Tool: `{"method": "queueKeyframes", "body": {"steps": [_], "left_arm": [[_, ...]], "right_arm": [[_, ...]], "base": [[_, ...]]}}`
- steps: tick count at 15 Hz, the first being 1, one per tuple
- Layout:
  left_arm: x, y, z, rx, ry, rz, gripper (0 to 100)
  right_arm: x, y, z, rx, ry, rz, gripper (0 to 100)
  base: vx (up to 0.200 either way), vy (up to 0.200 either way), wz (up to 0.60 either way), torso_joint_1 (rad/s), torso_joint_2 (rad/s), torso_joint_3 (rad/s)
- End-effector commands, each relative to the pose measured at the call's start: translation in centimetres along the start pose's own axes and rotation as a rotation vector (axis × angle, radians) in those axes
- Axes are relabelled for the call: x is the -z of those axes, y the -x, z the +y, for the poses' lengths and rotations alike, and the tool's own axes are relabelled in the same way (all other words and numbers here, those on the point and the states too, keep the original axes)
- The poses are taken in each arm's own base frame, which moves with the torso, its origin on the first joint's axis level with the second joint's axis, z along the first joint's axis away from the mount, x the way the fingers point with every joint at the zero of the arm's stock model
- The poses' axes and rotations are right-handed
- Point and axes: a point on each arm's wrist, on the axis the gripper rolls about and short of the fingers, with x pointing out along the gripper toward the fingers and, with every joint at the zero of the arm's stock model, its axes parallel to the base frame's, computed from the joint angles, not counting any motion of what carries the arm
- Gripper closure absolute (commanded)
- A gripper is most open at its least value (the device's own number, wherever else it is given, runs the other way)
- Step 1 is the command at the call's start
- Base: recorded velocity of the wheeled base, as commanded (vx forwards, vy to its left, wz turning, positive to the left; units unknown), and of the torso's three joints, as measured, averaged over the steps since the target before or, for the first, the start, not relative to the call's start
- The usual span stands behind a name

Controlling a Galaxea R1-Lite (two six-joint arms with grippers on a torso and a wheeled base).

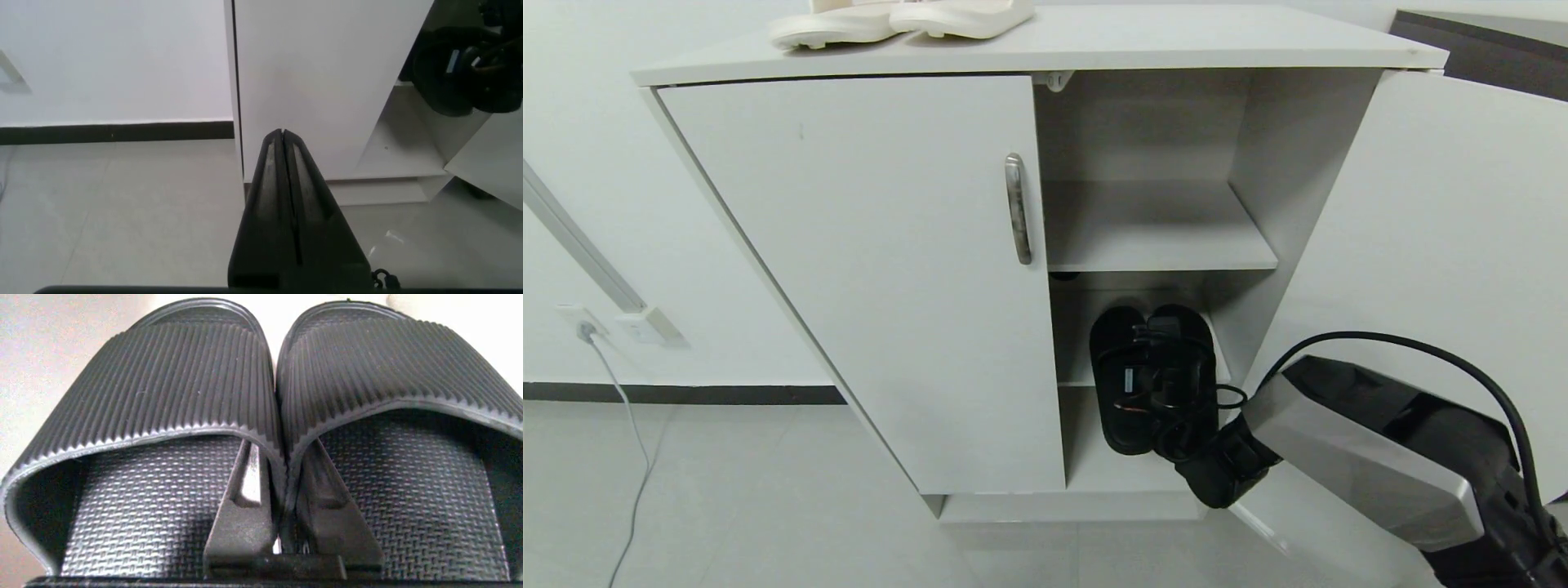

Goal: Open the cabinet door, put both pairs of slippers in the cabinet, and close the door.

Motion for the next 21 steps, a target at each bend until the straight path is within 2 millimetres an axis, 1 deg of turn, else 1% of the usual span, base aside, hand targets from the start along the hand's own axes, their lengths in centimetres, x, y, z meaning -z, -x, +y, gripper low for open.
{"method": "queueKeyframes", "body": {"steps": [1, 2, 3, 4, 6, 11, 13, 18, 19, 21], "left_arm": [[0.0, 0.0, 0.0, 0.000, -0.001, 0.001, 100], [0.0, 0.0, 0.0, 0.000, -0.001, 0.001, 100], [0.0, 0.0, 0.0, 0.000, -0.001, 0.001, 100], [0.0, 0.0, 0.0, 0.000, -0.001, 0.001, 100], [0.0, 0.0, 0.0, 0.000, -0.001, 0.001, 100], [0.0, 0.0, 0.0, 0.000, -0.001, 0.001, 100], [0.0, 0.0, 0.0, 0.000, 0.000, 0.001, 100], [0.0, 0.0, 0.0, 0.000, 0.000, 0.001, 100], [0.0, 0.0, 0.0, 0.000, 0.000, 0.001, 100], [0.0, 0.0, 0.0, 0.000, 0.000, 0.001, 100]], "right_arm": [[0.6, -2.2, 0.2, 0.020, 0.001, 0.004, 100], [0.5, -3.0, 0.3, 0.028, 0.001, 0.006, 100], [0.3, -3.3, 0.3, 0.029, 0.000, 0.006, 100], [-0.3, -4.1, 0.5, 0.020, -0.019, 0.004, 100], [-1.1, -4.9, 0.4, 0.010, -0.021, 0.012, 100], [-1.8, -7.2, -0.3, 0.024, -0.036, -0.007, 100], [-2.0, -7.6, -0.6, 0.031, -0.033, -0.004, 100], [-1.7, -7.7, -0.6, 0.016, -0.029, 0.006, 100], [-1.8, -7.7, -0.6, 0.016, -0.030, 0.004, 0], [-1.6, -7.6, -0.6, 0.014, -0.027, 0.009, 0]], "base": [[0.000, 0.000, 0.00, 0.000, 0.00, 0.000], [0.000, 0.000, 0.00, 0.000, 0.00, 0.000], [0.000, 0.000, 0.00, 0.000, 0.00, 0.000], [0.000, 0.000, 0.00, 0.000, 0.00, 0.000], [0.000, 0.000, 0.00, 0.000, 0.00, 0.000], [0.000, 0.000, 0.00, 0.000, 0.00, 0.000], [0.000, 0.000, 0.00, 0.000, 0.00, 0.000], [0.000, 0.000, 0.00, 0.000, 0.00, 0.000], [0.000, 0.000, 0.00, 0.000, 0.00, 0.000], [0.000, 0.000, 0.00, 0.000, 0.00, 0.000]]}}
